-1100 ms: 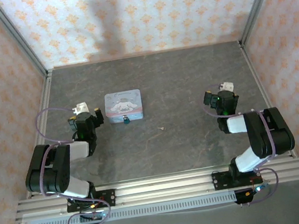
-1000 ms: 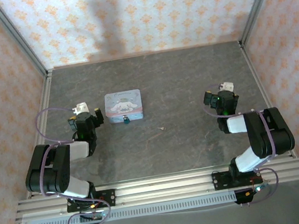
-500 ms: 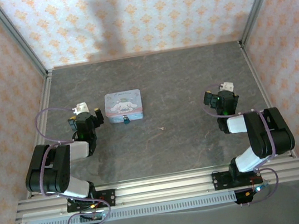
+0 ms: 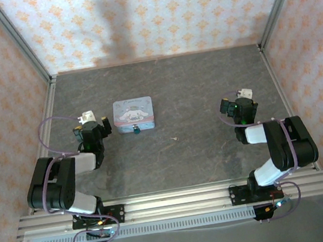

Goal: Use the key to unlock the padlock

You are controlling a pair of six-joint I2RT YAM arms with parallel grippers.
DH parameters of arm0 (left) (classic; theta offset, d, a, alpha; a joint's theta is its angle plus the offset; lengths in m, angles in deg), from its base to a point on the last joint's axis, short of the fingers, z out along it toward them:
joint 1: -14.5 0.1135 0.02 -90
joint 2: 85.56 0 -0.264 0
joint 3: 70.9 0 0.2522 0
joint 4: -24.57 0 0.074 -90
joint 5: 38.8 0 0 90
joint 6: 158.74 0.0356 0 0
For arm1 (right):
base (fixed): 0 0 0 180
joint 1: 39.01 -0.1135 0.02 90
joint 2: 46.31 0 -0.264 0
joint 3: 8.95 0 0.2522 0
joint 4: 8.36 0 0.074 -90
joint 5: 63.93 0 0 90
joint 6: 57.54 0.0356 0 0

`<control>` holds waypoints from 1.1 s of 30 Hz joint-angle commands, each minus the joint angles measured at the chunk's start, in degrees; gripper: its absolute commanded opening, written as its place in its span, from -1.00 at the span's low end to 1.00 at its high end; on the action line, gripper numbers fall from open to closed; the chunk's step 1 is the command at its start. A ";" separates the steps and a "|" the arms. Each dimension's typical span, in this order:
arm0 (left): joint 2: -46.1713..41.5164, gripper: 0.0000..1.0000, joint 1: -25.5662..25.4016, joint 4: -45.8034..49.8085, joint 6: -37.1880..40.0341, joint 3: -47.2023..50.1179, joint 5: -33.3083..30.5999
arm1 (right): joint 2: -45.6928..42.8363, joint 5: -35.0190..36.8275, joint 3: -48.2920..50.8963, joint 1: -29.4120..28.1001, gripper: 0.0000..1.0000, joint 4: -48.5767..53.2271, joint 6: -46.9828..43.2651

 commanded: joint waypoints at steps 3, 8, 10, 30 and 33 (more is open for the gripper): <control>-12.85 1.00 0.19 9.83 -1.09 -1.89 -3.81 | -6.88 0.67 -4.72 0.56 0.98 10.19 0.18; -21.87 1.00 -0.41 27.15 -13.36 -6.13 1.04 | -14.00 -3.15 -10.97 0.28 0.99 29.52 6.24; -23.22 1.00 -1.55 32.67 -19.32 -7.57 4.26 | -16.49 -5.80 -14.36 -0.60 0.99 39.39 9.73; -24.66 0.98 -20.28 38.82 -42.31 -5.66 19.44 | -13.07 -13.60 -23.09 -38.16 0.58 70.51 34.40; -23.22 0.98 -21.79 37.05 -42.66 -6.21 18.85 | -8.03 -13.77 -25.18 -40.52 0.46 70.11 36.01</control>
